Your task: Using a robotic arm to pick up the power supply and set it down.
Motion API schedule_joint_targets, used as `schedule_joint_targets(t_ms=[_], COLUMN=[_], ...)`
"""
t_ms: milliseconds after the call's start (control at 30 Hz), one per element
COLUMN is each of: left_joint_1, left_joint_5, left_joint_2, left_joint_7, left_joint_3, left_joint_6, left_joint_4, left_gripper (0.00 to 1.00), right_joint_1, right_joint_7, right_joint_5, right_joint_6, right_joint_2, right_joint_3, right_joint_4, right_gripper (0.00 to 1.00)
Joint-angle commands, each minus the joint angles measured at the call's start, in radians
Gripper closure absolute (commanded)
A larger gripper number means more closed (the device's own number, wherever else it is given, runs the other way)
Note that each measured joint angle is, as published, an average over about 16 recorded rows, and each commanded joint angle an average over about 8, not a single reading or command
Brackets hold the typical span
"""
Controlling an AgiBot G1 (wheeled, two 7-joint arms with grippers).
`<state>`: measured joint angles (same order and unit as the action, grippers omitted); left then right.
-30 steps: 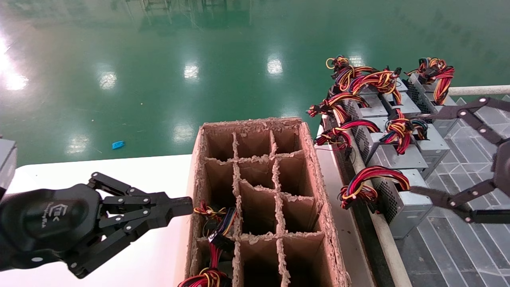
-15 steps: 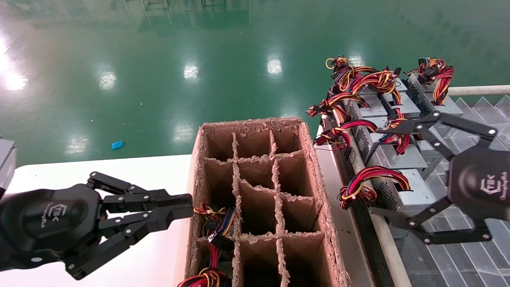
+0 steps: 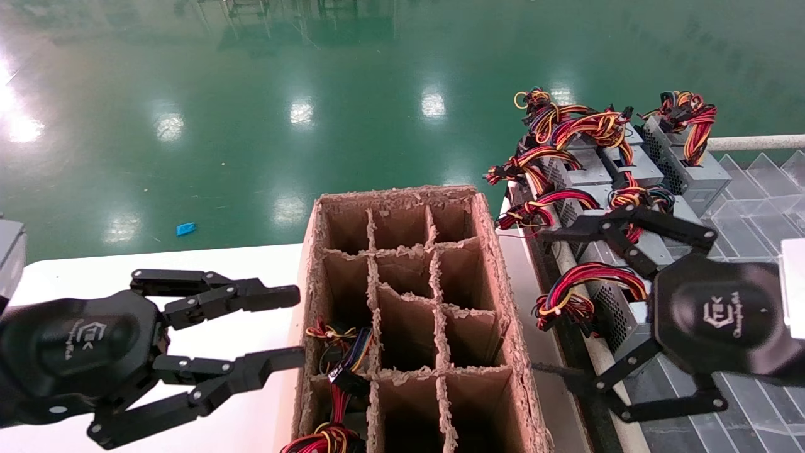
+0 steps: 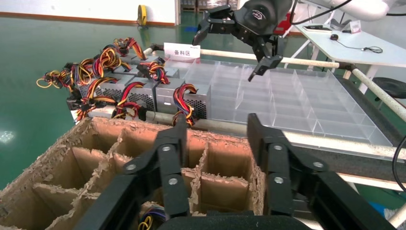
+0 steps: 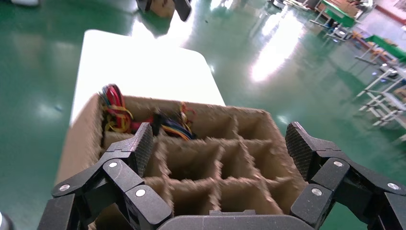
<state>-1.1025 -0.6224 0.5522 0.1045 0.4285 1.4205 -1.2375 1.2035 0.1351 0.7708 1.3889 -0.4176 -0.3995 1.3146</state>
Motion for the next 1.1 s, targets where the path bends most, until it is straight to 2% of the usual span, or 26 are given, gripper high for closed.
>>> schedule_joint_targets(t_ms=[33, 767, 1100], left_joint_1=[0.000, 0.000, 0.000], left_joint_5=[0.000, 0.000, 0.000], left_joint_2=[0.000, 0.000, 0.000], left_joint_7=[0.000, 0.000, 0.000], left_joint_3=[0.000, 0.000, 0.000], left_joint_6=[0.000, 0.000, 0.000], left_joint_4=[0.000, 0.000, 0.000], left_gripper=[0.00, 0.00, 0.00], right_joint_1=[-0.010, -0.125, -0.137], right_joint_7=[-0.026, -0.311, -0.333], right_joint_5=[-0.003, -0.039, -0.043], right_joint_6=[0.009, 0.103, 0.113], right_joint_2=[-0.016, -0.187, -0.205], right_joint_3=[0.010, 0.116, 0.129], right_joint_4=[-0.002, -0.029, -0.033], right_gripper=[0.00, 0.00, 0.00])
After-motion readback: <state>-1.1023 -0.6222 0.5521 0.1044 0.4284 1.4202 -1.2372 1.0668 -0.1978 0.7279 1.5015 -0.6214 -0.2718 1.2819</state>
